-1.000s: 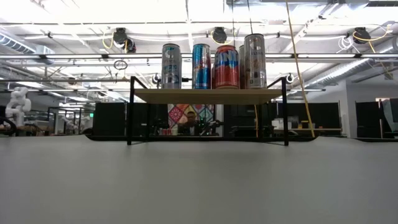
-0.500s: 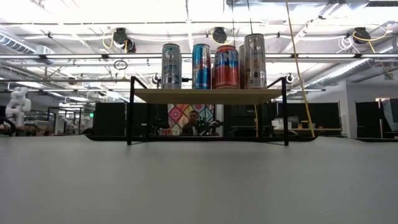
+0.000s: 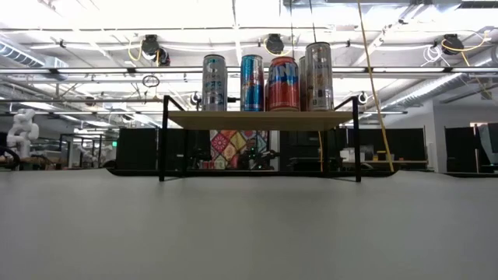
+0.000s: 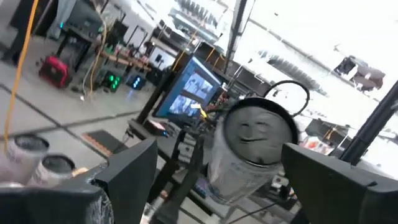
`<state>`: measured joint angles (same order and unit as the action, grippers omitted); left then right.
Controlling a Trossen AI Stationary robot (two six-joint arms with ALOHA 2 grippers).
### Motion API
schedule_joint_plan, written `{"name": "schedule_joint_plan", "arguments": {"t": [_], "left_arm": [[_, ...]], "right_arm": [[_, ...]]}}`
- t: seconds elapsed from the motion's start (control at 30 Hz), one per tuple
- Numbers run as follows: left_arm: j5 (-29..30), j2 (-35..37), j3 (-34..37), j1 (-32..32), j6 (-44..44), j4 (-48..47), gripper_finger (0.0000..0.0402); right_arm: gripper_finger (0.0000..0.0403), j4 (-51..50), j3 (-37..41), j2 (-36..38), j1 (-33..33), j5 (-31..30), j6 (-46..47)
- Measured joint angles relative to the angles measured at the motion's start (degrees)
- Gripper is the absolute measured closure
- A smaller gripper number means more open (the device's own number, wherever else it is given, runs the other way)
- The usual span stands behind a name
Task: Place canned beverage on shelf
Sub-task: Put the white soda can on the shelf aligned with the other white soda can
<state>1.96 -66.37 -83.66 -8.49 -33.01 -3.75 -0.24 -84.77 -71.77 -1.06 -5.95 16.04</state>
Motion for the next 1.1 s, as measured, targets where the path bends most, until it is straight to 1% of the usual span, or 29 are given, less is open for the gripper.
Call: {"name": "schedule_joint_plan", "arguments": {"t": [0.17, 0.27, 0.33, 0.43, 0.5, 0.6, 0.73, 0.8, 0.93, 1.0, 1.1], "left_arm": [[-0.07, -0.02, 0.02, 0.0, 8.67, 2.85, 0.0053], [-0.16, 0.0, 0.02, 0.0, 17.07, 3.23, 0.0053], [-0.47, -0.02, 0.04, -0.15, 19.59, 2.14, 0.0053], [-2.61, 0.13, 0.07, -2.48, 16.89, 3.01, 0.0053], [-6.2, 0.5, 0.07, -3.94, 15.26, 3.51, 0.0053], [-13.47, 0.53, 0.02, -5.47, 14.31, 3.6, 0.0054], [-21.08, 0.35, 0.07, -5.86, 17.98, 4.25, 0.0064], [-23.85, 0.49, 0.07, -5.73, 20.04, 5.27, 0.0071], [-28.05, 0.86, 0.07, -5.75, 19.54, 4.38, 0.0077], [-28.58, 1.1, 0.07, -5.75, 18.55, 3.75, 0.0077], [-28.99, 1.73, 0.07, -5.75, 19.54, 0.0, 0.0077]], "right_arm": [[0.0177, -0.01, 0.0, 0.0, 0.48, 0.6, 12.25], [0.0177, 0.04, 0.0, 0.0, 1.49, 3.04, 22.22], [0.0177, 0.3, 0.0, -0.01, 2.25, 5.04, 27.66], [0.0177, 2.07, 0.0, -0.07, 3.48, 10.5, 33.48], [0.0177, 2.63, -0.03, -0.07, 4.18, 14.21, 36.88], [0.0178, 2.81, -0.04, -0.53, 5.27, 19.82, 41.48], [0.0178, 3.69, -0.04, -2.5, 6.55, 26.77, 47.74], [0.0178, 4.26, -0.04, -3.5, 6.75, 28.82, 49.48], [0.0178, 6.44, -0.04, -5.49, 6.78, 31.85, 52.17], [0.0178, 6.72, -0.04, -6.29, 6.95, 32.16, 53.43], [0.0178, 7.06, -0.04, -7.48, 7.36, 32.36, 56.28]]}}
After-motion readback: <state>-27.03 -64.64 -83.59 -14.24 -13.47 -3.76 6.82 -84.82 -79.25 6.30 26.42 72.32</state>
